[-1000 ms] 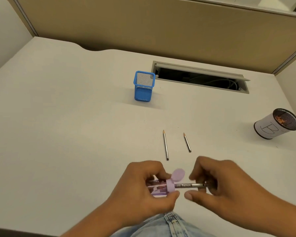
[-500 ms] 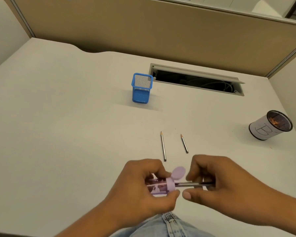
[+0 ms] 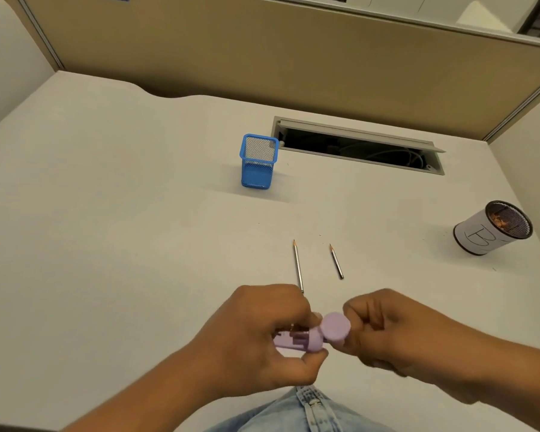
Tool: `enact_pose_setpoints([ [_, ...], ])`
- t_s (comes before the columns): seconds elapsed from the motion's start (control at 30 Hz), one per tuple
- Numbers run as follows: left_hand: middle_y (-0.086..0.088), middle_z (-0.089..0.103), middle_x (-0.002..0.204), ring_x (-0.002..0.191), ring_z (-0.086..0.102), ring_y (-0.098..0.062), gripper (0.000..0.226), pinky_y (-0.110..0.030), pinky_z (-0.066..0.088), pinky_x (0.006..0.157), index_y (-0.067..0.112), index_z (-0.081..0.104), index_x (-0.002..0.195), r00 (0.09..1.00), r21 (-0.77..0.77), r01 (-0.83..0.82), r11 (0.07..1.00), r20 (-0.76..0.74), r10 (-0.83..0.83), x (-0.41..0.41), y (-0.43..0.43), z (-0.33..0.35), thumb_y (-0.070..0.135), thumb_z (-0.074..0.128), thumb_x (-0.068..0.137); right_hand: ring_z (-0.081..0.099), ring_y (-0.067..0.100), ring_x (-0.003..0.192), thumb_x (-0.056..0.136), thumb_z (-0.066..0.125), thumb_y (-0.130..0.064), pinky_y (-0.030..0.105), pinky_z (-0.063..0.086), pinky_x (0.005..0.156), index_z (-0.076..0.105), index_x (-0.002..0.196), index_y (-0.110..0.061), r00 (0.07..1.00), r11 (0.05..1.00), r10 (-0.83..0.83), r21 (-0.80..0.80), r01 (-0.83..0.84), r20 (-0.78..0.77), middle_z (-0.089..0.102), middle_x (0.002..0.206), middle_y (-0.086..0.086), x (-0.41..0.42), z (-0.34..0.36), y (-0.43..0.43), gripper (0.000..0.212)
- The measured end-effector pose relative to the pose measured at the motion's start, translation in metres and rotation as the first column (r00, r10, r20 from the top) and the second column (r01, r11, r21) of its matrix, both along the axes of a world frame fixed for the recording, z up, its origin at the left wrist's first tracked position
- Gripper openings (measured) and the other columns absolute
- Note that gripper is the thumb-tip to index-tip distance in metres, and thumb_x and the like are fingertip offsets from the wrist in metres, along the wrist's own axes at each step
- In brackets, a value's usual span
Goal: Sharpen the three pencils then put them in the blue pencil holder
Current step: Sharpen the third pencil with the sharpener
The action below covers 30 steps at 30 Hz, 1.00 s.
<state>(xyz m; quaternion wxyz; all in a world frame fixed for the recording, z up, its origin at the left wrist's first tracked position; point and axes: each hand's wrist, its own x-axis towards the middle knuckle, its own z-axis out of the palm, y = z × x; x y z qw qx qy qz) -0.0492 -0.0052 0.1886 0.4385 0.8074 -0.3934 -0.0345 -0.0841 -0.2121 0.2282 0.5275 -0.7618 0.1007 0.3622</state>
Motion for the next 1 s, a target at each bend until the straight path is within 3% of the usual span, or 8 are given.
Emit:
enact_pose_setpoints([
  [0.1, 0.013, 0.059, 0.06, 0.052, 0.052, -0.005, 0.023, -0.007, 0.036, 0.052, 0.024, 0.063, 0.067, 0.949, -0.084, -0.148, 0.985, -0.294, 0.117, -0.002, 0.0, 0.005, 0.019, 0.085, 0.062, 0.048, 0.007, 0.052, 0.08, 0.078, -0.025, 0.02, 0.039, 0.052, 0.062, 0.074, -0.027, 0.94, 0.989, 0.107, -0.134, -0.067, 0.325, 0.062, 0.06, -0.009, -0.001, 0.008, -0.007, 0.017],
  [0.17, 0.009, 0.066, 0.061, 0.053, 0.061, -0.009, 0.022, -0.014, 0.043, 0.052, 0.019, 0.063, 0.067, 0.82, -0.117, -0.233, 0.965, -0.558, 0.13, -0.004, 0.0, 0.004, 0.017, 0.085, 0.064, 0.054, 0.006, 0.057, 0.084, 0.07, -0.031, 0.019, 0.044, 0.053, 0.062, 0.082, -0.031, 0.67, 0.87, 0.425, -0.479, -0.116, 0.609, 0.064, 0.068, -0.013, -0.002, 0.011, -0.014, 0.008],
  [0.3, 0.009, 0.06, 0.057, 0.047, 0.046, -0.008, 0.022, -0.018, 0.041, 0.05, 0.017, 0.063, 0.064, 0.692, -0.234, -0.294, 0.927, -0.721, 0.037, -0.007, -0.005, 0.006, 0.029, 0.081, 0.061, 0.052, 0.03, 0.053, 0.09, 0.068, -0.026, 0.035, 0.043, 0.045, 0.073, 0.074, -0.012, 0.125, 0.637, 0.759, -0.768, 0.064, 0.639, 0.069, 0.071, 0.002, -0.003, 0.01, -0.019, 0.022],
  [0.37, 0.012, 0.06, 0.055, 0.045, 0.048, -0.003, 0.02, -0.016, 0.041, 0.049, 0.016, 0.064, 0.065, 0.743, -0.24, -0.294, 0.925, -0.666, 0.064, -0.007, -0.009, 0.008, 0.025, 0.081, 0.061, 0.047, 0.027, 0.048, 0.091, 0.064, -0.028, 0.032, 0.039, 0.042, 0.067, 0.069, -0.017, 0.196, 0.658, 0.73, -0.751, 0.057, 0.655, 0.063, 0.062, 0.0, -0.007, 0.012, -0.014, 0.025],
  [0.47, 0.018, 0.054, 0.056, 0.049, 0.048, 0.001, 0.021, -0.008, 0.036, 0.051, 0.018, 0.063, 0.067, 0.94, -0.14, -0.204, 0.969, -0.304, 0.153, -0.003, -0.006, 0.006, 0.019, 0.083, 0.06, 0.036, 0.011, 0.041, 0.09, 0.062, -0.041, 0.02, 0.03, 0.041, 0.05, 0.065, -0.028, 0.778, 0.871, 0.358, -0.485, -0.08, 0.515, 0.05, 0.047, -0.008, -0.004, 0.016, 0.0, 0.031],
  [0.53, 0.017, 0.05, 0.06, 0.051, 0.042, 0.002, 0.024, -0.005, 0.03, 0.051, 0.019, 0.061, 0.068, 0.983, -0.088, -0.118, 0.989, -0.149, 0.104, 0.0, -0.004, 0.002, 0.017, 0.083, 0.06, 0.029, 0.008, 0.04, 0.089, 0.067, -0.036, 0.018, 0.024, 0.043, 0.05, 0.061, -0.023, 0.979, 0.977, 0.069, -0.209, -0.028, 0.193, 0.046, 0.044, -0.009, 0.003, 0.015, -0.003, 0.035],
  [0.8, 0.013, 0.061, 0.058, 0.049, 0.055, -0.004, 0.021, -0.014, 0.045, 0.051, 0.023, 0.065, 0.069, 0.852, -0.123, -0.249, 0.961, -0.501, 0.156, 0.001, 0.001, 0.003, 0.028, 0.083, 0.059, 0.046, 0.011, 0.051, 0.084, 0.05, -0.062, 0.019, 0.032, 0.049, 0.055, 0.081, -0.036, 0.773, 0.83, 0.447, -0.53, -0.172, 0.45, 0.058, 0.06, -0.015, 0.004, 0.029, -0.002, 0.027],
  [1.0, 0.001, 0.068, 0.066, 0.052, 0.058, -0.007, 0.022, -0.019, 0.052, 0.053, 0.02, 0.067, 0.074, 0.809, -0.131, -0.293, 0.947, -0.561, 0.173, 0.001, 0.006, 0.005, 0.024, 0.084, 0.061, 0.05, 0.011, 0.056, 0.08, 0.056, -0.059, 0.015, 0.038, 0.052, 0.061, 0.079, -0.036, 0.747, 0.863, 0.39, -0.496, -0.093, 0.539, 0.063, 0.073, -0.026, 0.002, 0.033, -0.001, 0.024],
])
